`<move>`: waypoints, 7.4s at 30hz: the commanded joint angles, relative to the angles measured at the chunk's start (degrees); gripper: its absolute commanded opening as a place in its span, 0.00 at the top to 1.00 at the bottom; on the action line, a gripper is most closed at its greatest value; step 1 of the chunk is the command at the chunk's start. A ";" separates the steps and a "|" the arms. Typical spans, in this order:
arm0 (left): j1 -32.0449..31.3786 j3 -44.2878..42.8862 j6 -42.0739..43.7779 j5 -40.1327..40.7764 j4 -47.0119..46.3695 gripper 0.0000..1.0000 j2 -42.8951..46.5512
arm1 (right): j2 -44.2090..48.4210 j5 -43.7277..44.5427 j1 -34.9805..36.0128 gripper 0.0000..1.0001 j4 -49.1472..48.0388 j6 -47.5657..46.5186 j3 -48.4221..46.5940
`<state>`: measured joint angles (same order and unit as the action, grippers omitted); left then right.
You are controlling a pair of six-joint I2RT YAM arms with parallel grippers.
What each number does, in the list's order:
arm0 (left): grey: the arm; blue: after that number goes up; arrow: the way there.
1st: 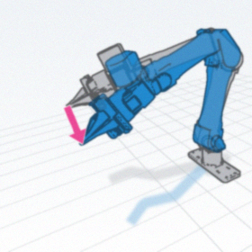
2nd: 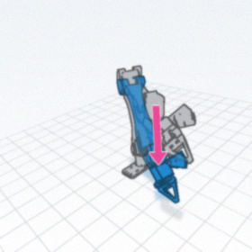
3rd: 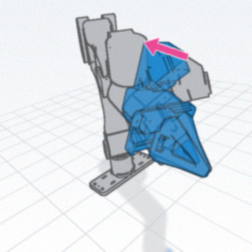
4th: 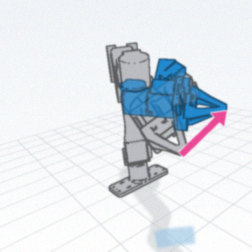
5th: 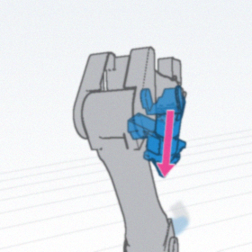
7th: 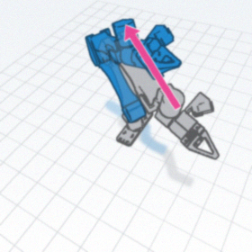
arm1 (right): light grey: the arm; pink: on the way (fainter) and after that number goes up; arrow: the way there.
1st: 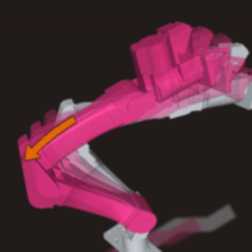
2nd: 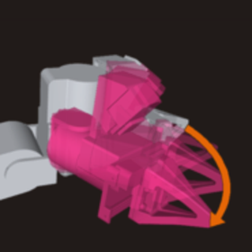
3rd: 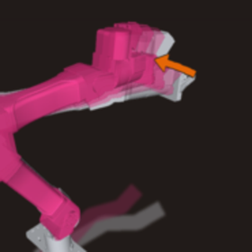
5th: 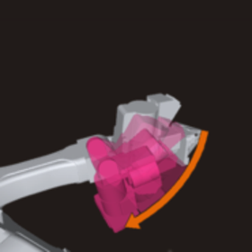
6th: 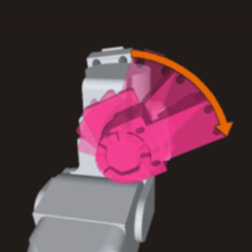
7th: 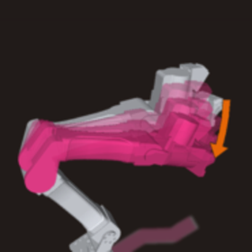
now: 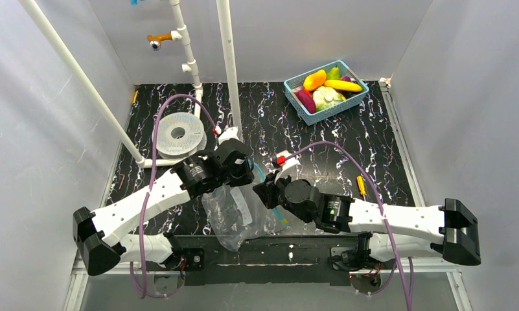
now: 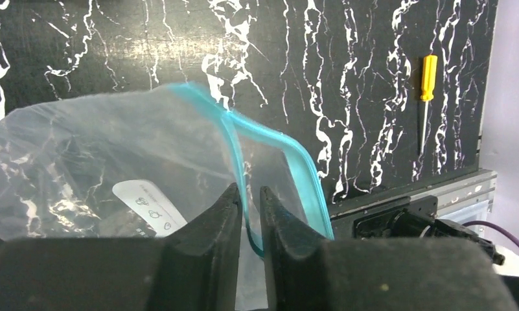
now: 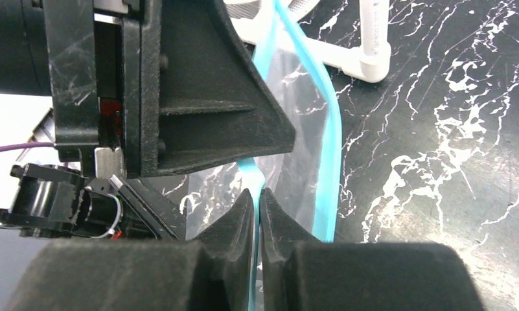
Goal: Place the food in the zip-top bag and seal the zipper
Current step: Open the zipper of the food storage bag, then pick up the fake vegetable from the bin, then place the fake vegetable in the zipper food storage bag.
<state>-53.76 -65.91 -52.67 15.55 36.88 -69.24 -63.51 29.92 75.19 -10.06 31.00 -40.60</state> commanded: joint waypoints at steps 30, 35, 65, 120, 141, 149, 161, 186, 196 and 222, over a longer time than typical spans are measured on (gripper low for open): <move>0.14 9.87 4.59 3.82 2.96 1.00 10.98 | -4.39 -38.18 -16.57 0.23 16.81 0.12 -11.62; 0.14 9.93 4.65 3.26 3.00 1.00 11.41 | -8.26 -40.08 -16.39 0.37 14.42 3.09 -11.90; 0.11 16.37 -1.16 -3.99 -1.49 0.73 17.89 | -6.63 -24.35 -9.39 0.99 12.29 8.59 -12.27; 8.20 7.41 37.69 -8.24 8.74 1.00 1.40 | -37.28 -16.40 -53.20 0.02 35.03 -19.71 -50.59; 9.51 8.57 38.60 -6.01 8.20 1.00 7.23 | -69.67 -14.53 -55.98 0.23 38.33 -25.90 -86.72; 10.38 8.63 38.87 -7.55 7.71 1.00 6.49 | -72.59 -17.08 -57.17 0.32 39.35 -24.54 -87.02; 11.87 8.82 39.05 -6.04 7.40 1.00 4.24 | -68.12 -17.92 -57.41 0.89 39.50 -26.07 -88.85; 12.84 11.46 41.19 -3.80 2.12 1.00 7.10 | -13.70 -32.40 -44.70 0.99 16.34 -13.26 -23.96; 12.88 14.38 42.19 -5.21 -3.24 1.00 13.90 | 0.62 -38.15 -25.89 0.99 0.19 -5.07 -7.07; 12.81 15.83 40.89 -5.61 -5.14 1.00 19.74 | -10.09 -29.53 -14.83 0.99 -28.76 0.32 -3.01</move>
<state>-41.08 -50.94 -11.56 8.83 32.92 -51.94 -73.86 -1.08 59.86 -36.04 31.34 -43.96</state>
